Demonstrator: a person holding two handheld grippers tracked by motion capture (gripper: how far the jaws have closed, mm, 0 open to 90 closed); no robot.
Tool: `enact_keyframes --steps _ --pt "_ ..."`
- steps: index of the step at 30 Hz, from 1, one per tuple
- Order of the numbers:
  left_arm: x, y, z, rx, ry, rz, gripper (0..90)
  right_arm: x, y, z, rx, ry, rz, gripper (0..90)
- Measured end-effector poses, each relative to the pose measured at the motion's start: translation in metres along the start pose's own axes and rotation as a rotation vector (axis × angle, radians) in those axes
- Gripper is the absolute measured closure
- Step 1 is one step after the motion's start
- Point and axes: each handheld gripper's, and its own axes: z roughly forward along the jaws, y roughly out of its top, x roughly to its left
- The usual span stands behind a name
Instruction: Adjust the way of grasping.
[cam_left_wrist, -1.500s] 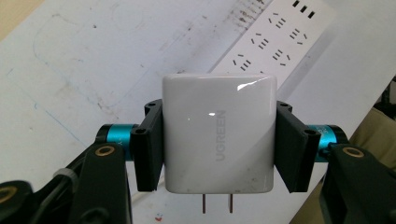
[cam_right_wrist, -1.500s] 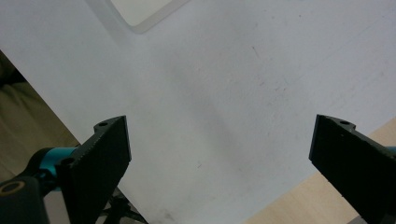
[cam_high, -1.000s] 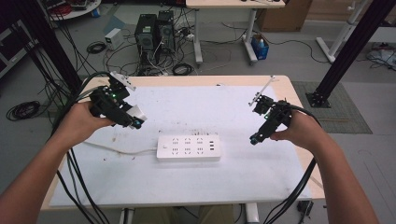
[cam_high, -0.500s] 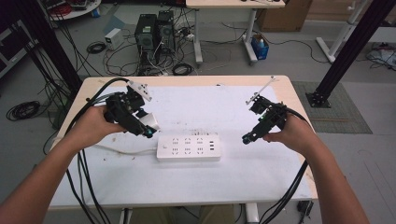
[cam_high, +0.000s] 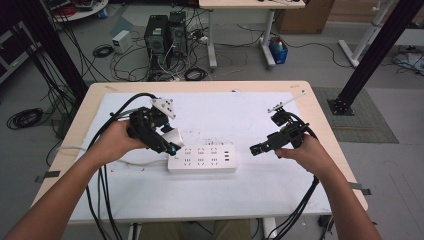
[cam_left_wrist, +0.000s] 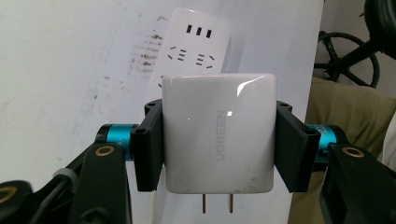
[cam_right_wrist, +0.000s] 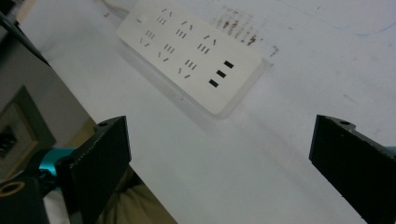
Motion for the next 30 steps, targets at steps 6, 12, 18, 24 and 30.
enact_keyframes --steps 6,12,18,24,30 --pt "0.000 0.005 0.009 -0.007 -0.010 0.020 42.6 -0.009 -0.008 0.006 -0.045 0.084 0.108 4.8" --pt "0.000 0.006 0.014 -0.017 -0.017 0.023 42.6 -0.015 -0.010 0.008 -0.067 0.130 0.174 4.9" --pt "-0.001 0.007 0.018 -0.010 -0.018 0.035 42.6 -0.018 -0.011 0.009 -0.079 0.160 0.225 4.9" --pt "-0.003 0.011 0.020 -0.012 -0.018 0.049 42.6 -0.020 -0.013 0.011 -0.079 0.197 0.287 4.9" --pt "-0.004 0.020 0.028 -0.008 -0.012 0.065 42.6 -0.020 -0.012 0.016 -0.063 0.245 0.371 4.9"
